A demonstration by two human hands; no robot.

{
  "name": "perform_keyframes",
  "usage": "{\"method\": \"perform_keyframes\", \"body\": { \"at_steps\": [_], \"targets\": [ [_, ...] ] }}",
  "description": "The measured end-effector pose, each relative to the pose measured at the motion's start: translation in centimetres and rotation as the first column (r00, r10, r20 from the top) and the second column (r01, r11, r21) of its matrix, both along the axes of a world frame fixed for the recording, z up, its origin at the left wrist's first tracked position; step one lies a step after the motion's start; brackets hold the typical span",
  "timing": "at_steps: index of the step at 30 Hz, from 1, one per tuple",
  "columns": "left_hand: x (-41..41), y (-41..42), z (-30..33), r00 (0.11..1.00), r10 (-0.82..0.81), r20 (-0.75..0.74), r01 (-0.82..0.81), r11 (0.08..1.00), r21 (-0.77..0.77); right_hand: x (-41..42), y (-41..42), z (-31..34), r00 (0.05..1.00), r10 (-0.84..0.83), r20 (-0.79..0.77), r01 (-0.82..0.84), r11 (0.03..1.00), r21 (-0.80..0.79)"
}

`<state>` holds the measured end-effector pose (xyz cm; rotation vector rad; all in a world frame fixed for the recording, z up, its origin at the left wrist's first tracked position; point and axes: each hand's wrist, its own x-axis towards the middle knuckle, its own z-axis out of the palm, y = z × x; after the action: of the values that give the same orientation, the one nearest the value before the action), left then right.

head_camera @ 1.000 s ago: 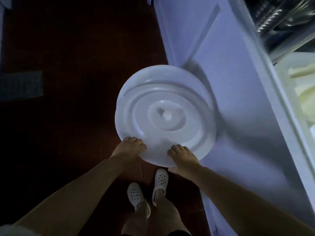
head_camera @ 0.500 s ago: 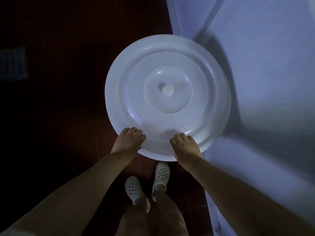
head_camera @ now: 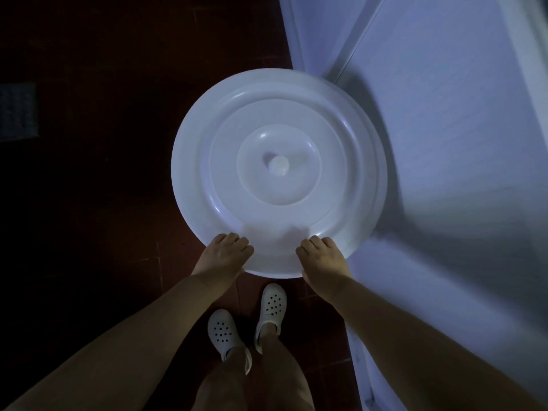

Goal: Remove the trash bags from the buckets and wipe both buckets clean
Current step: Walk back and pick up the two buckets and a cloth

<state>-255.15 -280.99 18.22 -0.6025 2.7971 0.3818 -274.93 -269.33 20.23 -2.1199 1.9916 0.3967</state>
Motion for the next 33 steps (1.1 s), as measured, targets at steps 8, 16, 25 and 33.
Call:
{"method": "perform_keyframes", "body": {
  "at_steps": [8,16,25,33],
  "targets": [
    [-0.9,2.2,0.0,0.985,0.083,0.153,-0.080,0.996,-0.028,0.6,1.4,1.7,0.992,-0.098,-0.074,0.099,0.995,0.019],
    [3.1,1.8,8.2,0.972,0.170,0.164,-0.164,0.985,-0.048,3.8,0.6,9.7,0.987,-0.128,-0.098,0.138,0.984,0.109],
    [14.5,1.5,20.7,0.822,0.563,0.084,-0.560,0.826,-0.055,11.0,-5.3,21.5,0.996,0.055,-0.075,-0.039,0.978,0.205],
    [24.0,5.9,28.2,0.486,0.874,0.008,-0.869,0.485,-0.095,20.8,-10.9,27.6,0.877,0.480,-0.027,-0.479,0.877,0.041]
  ]
}}
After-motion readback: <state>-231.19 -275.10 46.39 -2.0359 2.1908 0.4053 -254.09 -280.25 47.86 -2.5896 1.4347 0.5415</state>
